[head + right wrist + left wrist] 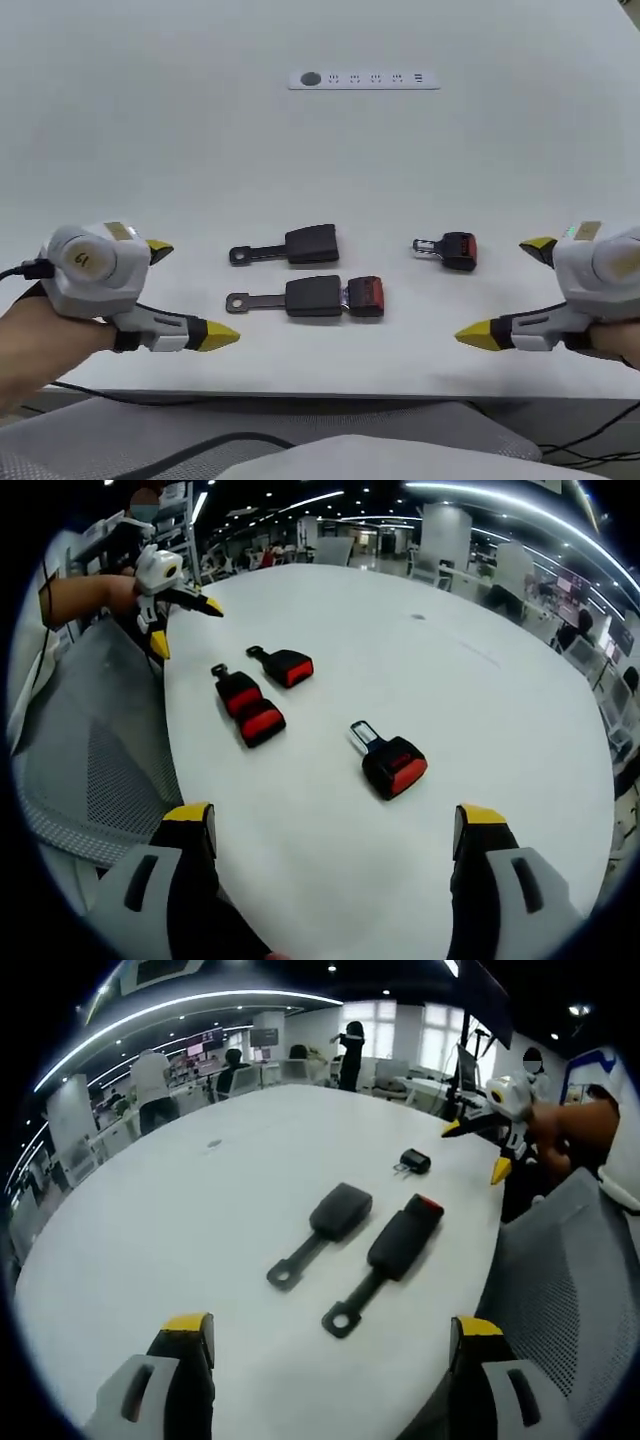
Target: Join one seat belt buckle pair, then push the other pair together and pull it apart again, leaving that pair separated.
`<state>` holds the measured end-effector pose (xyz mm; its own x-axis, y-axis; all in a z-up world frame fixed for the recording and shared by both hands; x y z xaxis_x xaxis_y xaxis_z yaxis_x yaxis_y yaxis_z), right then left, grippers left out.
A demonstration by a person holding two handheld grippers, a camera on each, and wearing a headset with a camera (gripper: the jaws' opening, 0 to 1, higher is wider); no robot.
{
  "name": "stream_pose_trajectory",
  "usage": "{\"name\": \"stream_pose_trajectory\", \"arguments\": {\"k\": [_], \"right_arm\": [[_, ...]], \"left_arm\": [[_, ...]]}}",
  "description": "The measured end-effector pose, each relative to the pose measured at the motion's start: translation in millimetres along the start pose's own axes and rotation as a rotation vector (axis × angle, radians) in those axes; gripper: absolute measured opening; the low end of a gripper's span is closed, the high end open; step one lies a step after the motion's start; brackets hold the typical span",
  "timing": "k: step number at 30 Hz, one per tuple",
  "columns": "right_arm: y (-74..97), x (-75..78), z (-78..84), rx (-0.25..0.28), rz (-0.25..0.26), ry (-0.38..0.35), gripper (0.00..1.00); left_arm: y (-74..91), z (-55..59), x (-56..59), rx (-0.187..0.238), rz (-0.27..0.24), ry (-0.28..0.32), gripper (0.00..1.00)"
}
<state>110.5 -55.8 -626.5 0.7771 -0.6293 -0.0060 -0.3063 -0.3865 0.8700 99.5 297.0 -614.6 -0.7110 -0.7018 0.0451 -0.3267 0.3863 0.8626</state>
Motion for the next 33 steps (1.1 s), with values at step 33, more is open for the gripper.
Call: {"name": "stream_pose_trajectory", "arguments": {"k": [33], "right_arm": [[7.2,-7.7,-9.7,0.032,0.034,-0.016,1.0]], "left_arm": [[5.7,1.3,8.4,-0.001,-0.033,0.003,1.0]]}}
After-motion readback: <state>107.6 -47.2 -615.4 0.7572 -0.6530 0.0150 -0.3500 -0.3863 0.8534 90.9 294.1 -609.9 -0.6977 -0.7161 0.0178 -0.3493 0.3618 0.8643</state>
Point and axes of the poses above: the centre of the closed fingertips' face, and the gripper's own axes: y roughly backward along the fingers, x roughly to its right, z roughly out of its underside, the point moved 2 cm from there along y, roughly backward along the fingers, and after that the axes turned 15 degrees about -x, right-handed, at the moved point
